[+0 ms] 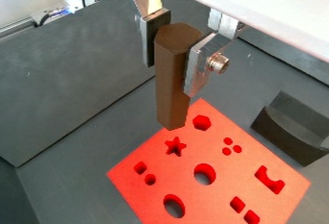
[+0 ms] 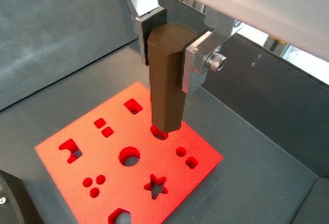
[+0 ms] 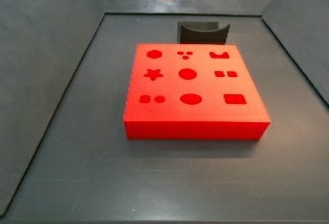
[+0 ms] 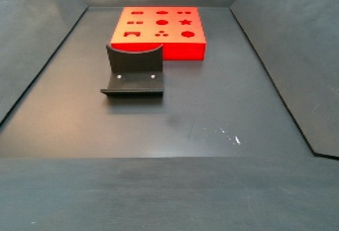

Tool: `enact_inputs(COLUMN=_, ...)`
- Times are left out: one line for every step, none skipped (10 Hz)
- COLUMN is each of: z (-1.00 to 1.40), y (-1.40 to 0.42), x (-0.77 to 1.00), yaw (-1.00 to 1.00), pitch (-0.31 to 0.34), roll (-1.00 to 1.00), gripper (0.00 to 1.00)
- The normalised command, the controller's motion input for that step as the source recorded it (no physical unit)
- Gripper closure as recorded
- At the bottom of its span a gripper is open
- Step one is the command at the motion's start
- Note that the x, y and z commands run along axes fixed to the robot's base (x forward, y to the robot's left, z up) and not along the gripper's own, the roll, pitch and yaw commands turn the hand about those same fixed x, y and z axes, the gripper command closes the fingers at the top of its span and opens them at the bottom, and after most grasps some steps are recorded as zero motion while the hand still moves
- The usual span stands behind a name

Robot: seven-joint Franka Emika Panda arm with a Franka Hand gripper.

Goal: Insert the hexagon object.

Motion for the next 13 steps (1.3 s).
enact_inputs(z=-0.08, y=0.00, x=0.00, yaw=-0.08, pitch=0.000, roll=0.00, gripper=1.00)
enact_inputs(z=-0.20, y=0.13, x=0.16, yaw=0.00, pitch=0.000, roll=0.00, gripper=1.00)
enact_inputs(z=-0.21, y=0.35, x=0.31, yaw=0.04, pitch=0.000, roll=-0.04, gripper=1.00)
enact_inputs(z=-0.22, y=0.46, x=0.42, yaw=0.29, pitch=0.000, roll=-0.08, gripper=1.00)
enact_inputs(z=-0.23, y=0.41, x=0.34, yaw=0.43, pitch=-0.051, roll=-0.05, gripper=1.00)
enact_inputs(z=-0.19, y=0.37, x=0.26, yaw=0.53, pitch=-0.083, roll=-0.01, gripper=1.00)
enact_inputs(z=-0.17, y=0.37, x=0.14, yaw=0.61, pitch=-0.067, roll=0.00, gripper=1.00)
enact_inputs(z=-0.17, y=0.35, x=0.02, yaw=0.69, pitch=-0.023, roll=0.00, gripper=1.00)
enact_inputs(z=-0.20, y=0.33, x=0.00, yaw=0.73, pitch=-0.016, roll=0.00, gripper=1.00)
enact_inputs(z=-0.17, y=0.35, x=0.02, yaw=0.69, pitch=-0.003, roll=0.00, gripper=1.00)
enact_inputs(z=-0.17, y=0.35, x=0.03, yaw=0.69, pitch=-0.001, roll=0.00, gripper=1.00)
enact_inputs(z=-0.15, y=0.36, x=0.14, yaw=0.61, pitch=0.000, roll=0.04, gripper=1.00)
enact_inputs(z=-0.47, y=0.30, x=0.22, yaw=0.49, pitch=-0.006, roll=0.08, gripper=1.00)
